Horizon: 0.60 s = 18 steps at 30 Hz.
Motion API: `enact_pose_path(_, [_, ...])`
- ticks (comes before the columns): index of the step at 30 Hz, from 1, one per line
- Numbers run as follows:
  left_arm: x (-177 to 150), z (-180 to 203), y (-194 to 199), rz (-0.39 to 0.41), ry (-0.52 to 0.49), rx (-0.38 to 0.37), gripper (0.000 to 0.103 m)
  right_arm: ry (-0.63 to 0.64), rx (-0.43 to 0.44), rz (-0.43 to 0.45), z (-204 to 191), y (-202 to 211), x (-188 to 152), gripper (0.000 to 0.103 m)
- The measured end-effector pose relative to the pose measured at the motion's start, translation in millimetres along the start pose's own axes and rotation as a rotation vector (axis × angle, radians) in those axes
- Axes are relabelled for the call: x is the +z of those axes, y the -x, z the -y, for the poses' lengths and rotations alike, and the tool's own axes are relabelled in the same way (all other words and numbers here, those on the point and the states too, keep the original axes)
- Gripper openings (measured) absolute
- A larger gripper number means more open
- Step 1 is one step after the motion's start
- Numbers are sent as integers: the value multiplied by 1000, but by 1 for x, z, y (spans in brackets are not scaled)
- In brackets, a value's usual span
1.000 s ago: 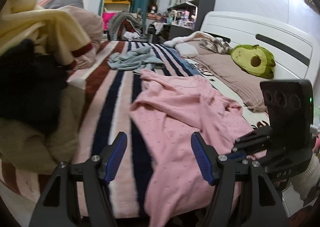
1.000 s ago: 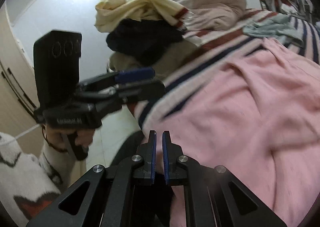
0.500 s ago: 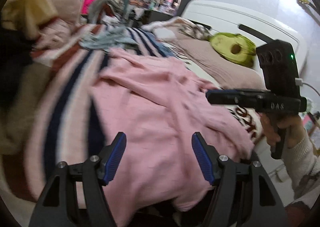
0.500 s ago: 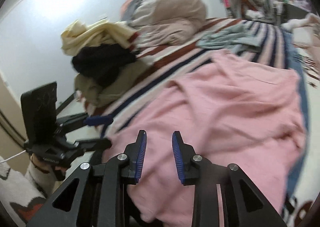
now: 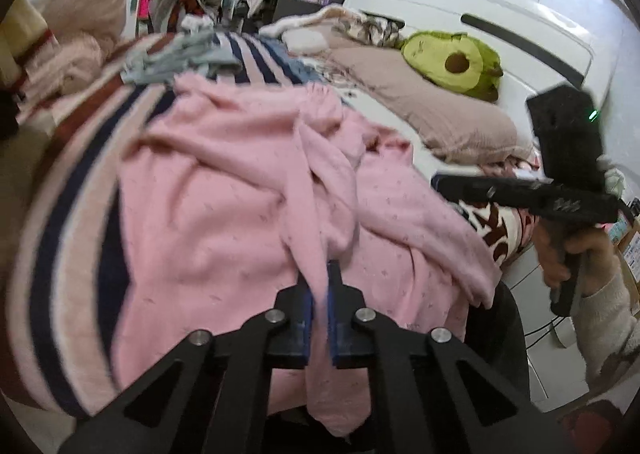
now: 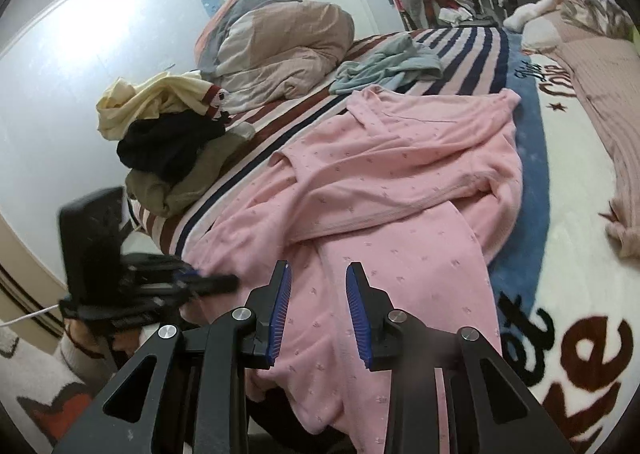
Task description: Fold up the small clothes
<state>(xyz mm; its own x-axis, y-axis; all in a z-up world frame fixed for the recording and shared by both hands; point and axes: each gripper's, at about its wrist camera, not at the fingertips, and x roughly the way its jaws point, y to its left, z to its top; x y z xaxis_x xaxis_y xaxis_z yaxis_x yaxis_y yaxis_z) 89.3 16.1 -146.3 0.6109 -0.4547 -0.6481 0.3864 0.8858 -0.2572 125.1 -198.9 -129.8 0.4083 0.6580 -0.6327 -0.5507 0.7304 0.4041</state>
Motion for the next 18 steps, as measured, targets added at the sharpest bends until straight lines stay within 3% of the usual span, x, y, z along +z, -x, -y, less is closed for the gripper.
enact_pose_path(4, [18, -17, 27, 48, -42, 79, 3, -5, -5, 1, 5, -1, 1, 25])
enact_pose_path(7, [27, -29, 33, 27, -88, 125, 3, 6, -32, -9, 7, -3, 2, 25])
enact_pose_path(12, [37, -60, 36, -27, -155, 284, 3, 37, -180, -12, 17, -2, 8, 27])
enact_pose_path(14, [38, -71, 39, -34, -142, 305, 3, 62, -277, -1, 20, 0, 13, 36])
enact_pose_path(15, [37, -73, 42, -28, -133, 283, 8, 81, -325, 6, 22, 0, 16, 45])
enact_pose_path(18, [29, -69, 43, -19, -113, 188, 36, 142, -442, 0, 27, -5, 28, 52])
